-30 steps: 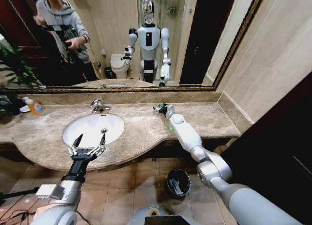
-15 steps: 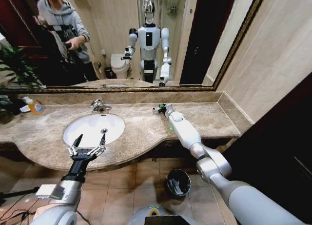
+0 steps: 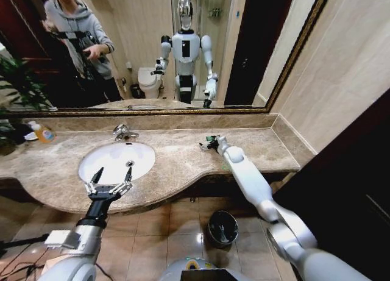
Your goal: Pick up the trash from the sink and place it in the trash bin.
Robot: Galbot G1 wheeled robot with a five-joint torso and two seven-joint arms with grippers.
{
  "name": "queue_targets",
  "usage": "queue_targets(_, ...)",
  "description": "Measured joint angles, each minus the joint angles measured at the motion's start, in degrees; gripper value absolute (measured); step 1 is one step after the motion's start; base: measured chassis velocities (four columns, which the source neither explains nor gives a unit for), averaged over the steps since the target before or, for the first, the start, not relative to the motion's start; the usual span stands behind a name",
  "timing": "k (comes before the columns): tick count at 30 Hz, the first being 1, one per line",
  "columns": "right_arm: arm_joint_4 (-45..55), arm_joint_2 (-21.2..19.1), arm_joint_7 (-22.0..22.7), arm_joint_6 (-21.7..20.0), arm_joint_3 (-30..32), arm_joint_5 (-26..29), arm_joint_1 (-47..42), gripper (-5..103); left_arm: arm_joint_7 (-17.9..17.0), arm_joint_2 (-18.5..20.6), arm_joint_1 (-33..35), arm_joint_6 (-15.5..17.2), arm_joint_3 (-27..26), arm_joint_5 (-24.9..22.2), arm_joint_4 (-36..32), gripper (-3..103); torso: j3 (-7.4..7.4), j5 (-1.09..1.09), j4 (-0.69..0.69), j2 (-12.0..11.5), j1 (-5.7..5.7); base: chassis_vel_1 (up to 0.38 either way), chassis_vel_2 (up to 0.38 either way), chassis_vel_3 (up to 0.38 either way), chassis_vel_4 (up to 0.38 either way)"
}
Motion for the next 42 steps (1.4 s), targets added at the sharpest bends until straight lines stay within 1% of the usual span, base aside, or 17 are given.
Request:
queue_targets(6, 4.58, -2.29, 0.82, -0.11, 0.41, 2.64, -2.3, 100, 0.0, 0.0, 0.0, 0.0, 0.0, 0.0, 0.0, 100, 0.0, -0.01, -0.01, 0.0, 0.0, 0.0, 0.0, 0.0, 0.0)
queue_targets(9, 3.57, -2.03, 2.16, 0.96, 0.39, 3.93, -1.71, 100, 0.0, 0.0, 0.0, 0.0, 0.0, 0.0, 0.0, 100, 0.0, 0.0, -0.01, 0.0, 0.0, 0.0, 0.0, 0.0, 0.0)
queue_targets(10, 1.59, -1.44, 3.29, 1.81, 0.31, 4.41, -0.64, 100, 0.0, 0.0, 0.0, 0.0, 0.0, 0.0, 0.0, 100, 0.0, -0.01, -0.01, 0.0, 0.0, 0.0, 0.0, 0.0, 0.0)
queue_targets(11, -1.48, -0.52, 5.32, 4.07, 0.2, 4.28, 0.67, 100, 0.01, 0.0, 0.0, 0.0, 0.0, 0.0, 0.0, 100, 0.0, -0.01, 0.0, 0.0, 0.0, 0.0, 0.0, 0.0, 0.0)
queue_targets(12, -1.48, -0.52, 5.32, 4.07, 0.2, 4.28, 0.67, 100, 0.01, 0.0, 0.0, 0.0, 0.0, 0.0, 0.0, 100, 0.0, -0.01, 0.0, 0.0, 0.0, 0.0, 0.0, 0.0, 0.0)
queue_targets(13, -5.33, 0.67, 7.83, 7.33, 0.19, 3.43, 1.99, 100, 0.0, 0.0, 0.0, 0.0, 0.0, 0.0, 0.0, 100, 0.0, -0.01, 0.01, 0.0, 0.0, 0.0, 0.0, 0.0, 0.0)
queue_targets(14, -8.89, 2.06, 10.03, 9.09, 0.22, 2.95, 3.28, 100, 0.0, 0.0, 0.0, 0.0, 0.0, 0.0, 0.0, 100, 0.01, -0.01, 0.01, 0.0, 0.01, 0.0, 0.0, 0.0, 0.0)
queue_targets(15, -11.46, 3.22, 11.67, 9.66, 0.25, 3.41, 4.32, 100, 0.0, 0.0, 0.0, 0.0, 0.0, 0.0, 0.0, 100, 0.01, -0.01, 0.01, -0.01, 0.02, 0.0, 0.0, 0.0, 0.0)
queue_targets(16, -11.46, 3.22, 11.67, 9.66, 0.25, 3.41, 4.32, 100, 0.0, 0.0, 0.0, 0.0, 0.0, 0.0, 0.0, 100, 0.01, -0.01, 0.01, -0.01, 0.02, 0.0, 0.0, 0.0, 0.0)
queue_targets(19, -17.91, 6.26, 14.52, 9.83, 0.56, 5.95, 7.21, 100, 0.01, 0.0, 0.0, 0.0, 0.0, 0.0, 0.0, 100, 0.01, -0.02, 0.02, 0.0, 0.01, 0.0, 0.0, 0.0, 0.0)
queue_targets(24, -19.43, 6.85, 14.71, 9.68, 1.04, 7.28, 7.66, 100, 0.0, 0.0, -0.01, 0.0, 0.0, 0.0, 0.0, 100, -0.01, -0.04, 0.02, 0.0, 0.0, 0.0, 0.0, 0.0, 0.0)
queue_targets(29, -17.37, 5.28, 14.17, 8.75, 1.62, 9.8, 5.45, 100, 0.02, -0.02, -0.01, 0.0, 0.0, 0.0, 0.0, 100, -0.02, -0.05, 0.02, 0.01, -0.01, 0.0, 0.0, 0.0, 0.0)
queue_targets(30, -16.23, 4.78, 13.96, 8.66, 1.74, 10.47, 4.61, 100, 0.02, 0.02, -0.01, 0.0, 0.0, 0.0, -0.01, 100, 0.0, 0.07, 0.0, 0.0, 0.0, 0.0, 0.0, 0.0, 0.0)
queue_targets(31, -15.3, 4.24, 13.86, 8.44, 1.97, 11.09, 3.87, 100, 0.01, -0.01, 0.02, 0.0, 0.0, 0.0, 0.0, 100, -0.01, -0.01, 0.03, 0.01, 0.0, 0.0, 0.0, 0.0, 0.0)
queue_targets(35, -13.04, 3.04, 13.6, 8.09, 2.35, 12.1, 1.97, 100, 0.0, 0.0, 0.01, 0.0, 0.0, 0.0, 0.0, 100, -0.01, -0.03, 0.02, 0.01, -0.01, 0.0, 0.0, 0.0, 0.0)
queue_targets(36, -12.23, 2.51, 13.49, 8.08, 2.44, 12.39, 1.24, 100, 0.0, 0.0, 0.0, 0.0, 0.0, 0.0, 0.0, 100, -0.01, 0.01, 0.01, 0.01, -0.01, 0.0, 0.0, 0.0, 0.0)
queue_targets(42, -10.41, 1.74, 13.57, 8.19, 2.78, 13.18, 0.19, 100, 0.0, 0.0, 0.0, 0.0, 0.0, 0.0, 0.0, 100, 0.01, -0.02, 0.01, 0.0, 0.0, 0.0, 0.0, 0.0, 0.0)
